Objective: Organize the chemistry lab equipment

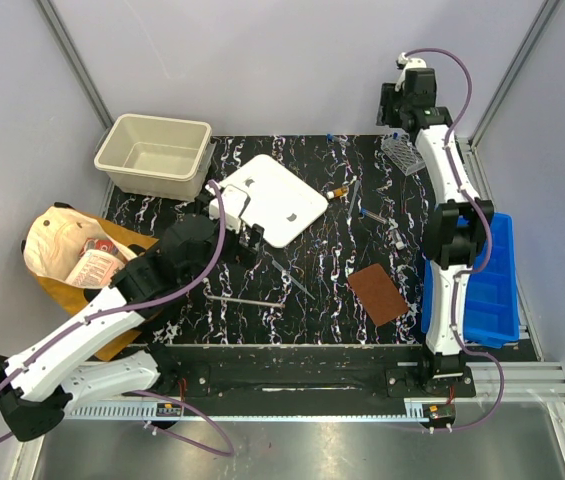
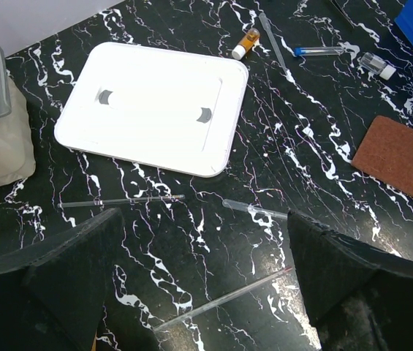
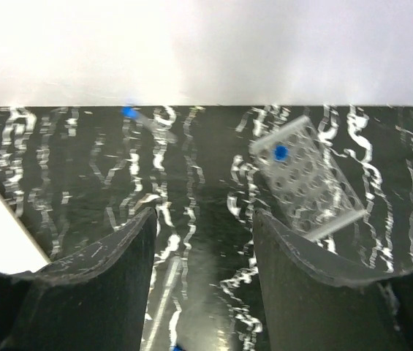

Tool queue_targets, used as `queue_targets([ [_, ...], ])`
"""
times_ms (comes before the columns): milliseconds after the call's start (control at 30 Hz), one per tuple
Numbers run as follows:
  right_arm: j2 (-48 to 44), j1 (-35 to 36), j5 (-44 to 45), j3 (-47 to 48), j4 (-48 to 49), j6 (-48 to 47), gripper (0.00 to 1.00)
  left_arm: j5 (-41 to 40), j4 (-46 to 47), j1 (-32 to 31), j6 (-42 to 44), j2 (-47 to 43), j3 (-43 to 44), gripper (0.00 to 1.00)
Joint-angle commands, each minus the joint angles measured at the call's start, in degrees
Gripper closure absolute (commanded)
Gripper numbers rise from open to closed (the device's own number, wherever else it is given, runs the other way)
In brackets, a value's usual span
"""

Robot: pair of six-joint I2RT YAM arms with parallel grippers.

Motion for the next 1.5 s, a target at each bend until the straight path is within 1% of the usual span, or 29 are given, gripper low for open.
queue_targets([
  [0,-0.44,3.53,-5.8,0.25,-0.22,2.25,0.39,-2.61,4.11,0.24,-0.38,-3.2,-1.0,0.01],
  [67,2.45,4.14,-8.43,3.68,0.21,4.79,0.38,-2.52,4.55,0.32,-0.38,-3.73,-1.26,0.01],
  [167,6.85,4.32,-10.02,7.37,3.19,9.45,0.38,-2.61,4.73,0.24,-0.38,-4.17,-1.44,0.01],
  [267,10.19,4.41,-12.22,8.26,8.98,12.62,0.37,-2.7,4.81,0.24,-0.38,-4.34,-1.52,0.01],
  [367,13.0,4.58,-10.91,7.56,14.88,14.82,0.33,-2.79,4.99,0.24,-0.38,-4.61,-1.61,0.01],
  [500,17.57,5.2,-8.27,8.52,19.19,14.48,0.28,-2.17,4.99,0.32,-0.47,-4.87,-1.61,0.01],
  [800,26.1,5.11,-7.65,11.24,26.93,14.56,0.21,-1.2,5.69,0.32,-0.64,-5.84,-1.88,0.01],
  [967,29.09,5.46,-5.55,13.52,28.79,14.65,0.18,-0.77,5.78,0.24,-0.73,-5.92,-1.88,0.01],
  [1033,29.27,5.64,-4.75,13.45,30.09,15.26,0.15,-0.68,5.78,0.32,-0.73,-6.1,-1.88,0.01],
  [1167,29.8,5.82,-0.2,13.63,30.98,18.07,0.14,-0.06,5.87,0.32,-1.0,-6.28,-1.88,0.01],
  [1233,29.28,5.9,-0.18,11.27,35.0,20.27,0.12,0.29,5.96,0.32,-1.08,-6.45,-1.88,0.01],
  [1300,28.92,6.16,1.04,9.85,37.65,22.11,0.12,0.46,6.13,0.33,-1.17,-6.72,-1.96,0.01],
  [1467,31.9,6.25,2.37,14.14,36.95,25.8,0.12,1.34,6.31,0.41,-1.43,-6.98,-1.96,0.01],
])
